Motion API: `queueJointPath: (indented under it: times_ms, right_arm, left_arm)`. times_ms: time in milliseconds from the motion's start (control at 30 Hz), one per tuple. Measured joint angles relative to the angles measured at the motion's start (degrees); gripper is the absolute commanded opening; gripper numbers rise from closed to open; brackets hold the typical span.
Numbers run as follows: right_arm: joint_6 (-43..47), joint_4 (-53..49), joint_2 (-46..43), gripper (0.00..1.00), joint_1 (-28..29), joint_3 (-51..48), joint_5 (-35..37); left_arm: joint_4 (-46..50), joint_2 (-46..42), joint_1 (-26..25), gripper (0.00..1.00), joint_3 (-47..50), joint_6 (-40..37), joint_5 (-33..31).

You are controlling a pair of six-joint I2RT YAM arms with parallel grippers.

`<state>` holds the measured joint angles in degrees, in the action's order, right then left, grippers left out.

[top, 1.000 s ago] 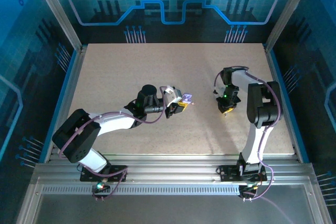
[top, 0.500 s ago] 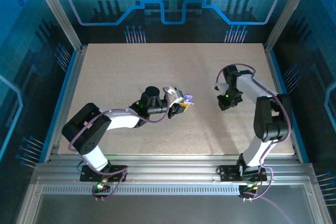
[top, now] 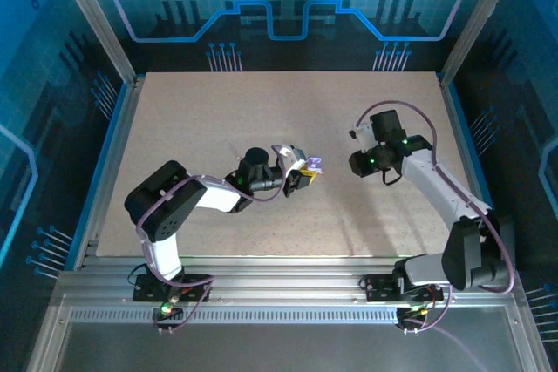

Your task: Insert the wireless bluetooth earbuds into the charging case

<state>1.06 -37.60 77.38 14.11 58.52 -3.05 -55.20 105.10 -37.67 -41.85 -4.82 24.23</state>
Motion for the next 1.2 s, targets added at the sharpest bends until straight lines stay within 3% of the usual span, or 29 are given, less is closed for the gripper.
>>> queueJointPath:
  times_ms: [400, 1200]
  right_arm:
    - [-1.8, 10.1, -7.2, 0.20, 11.1, -4.2, 4.0]
    - [-4.1, 17.6, -10.0, 0.20, 16.3, -5.3, 7.2]
  left_arm:
    - [-3.8, 0.3, 0.0, 0.09, -1.2, 3.5, 0.0]
    - [-7.9, 0.3, 0.0, 0.09, -1.1, 6.3, 0.0]
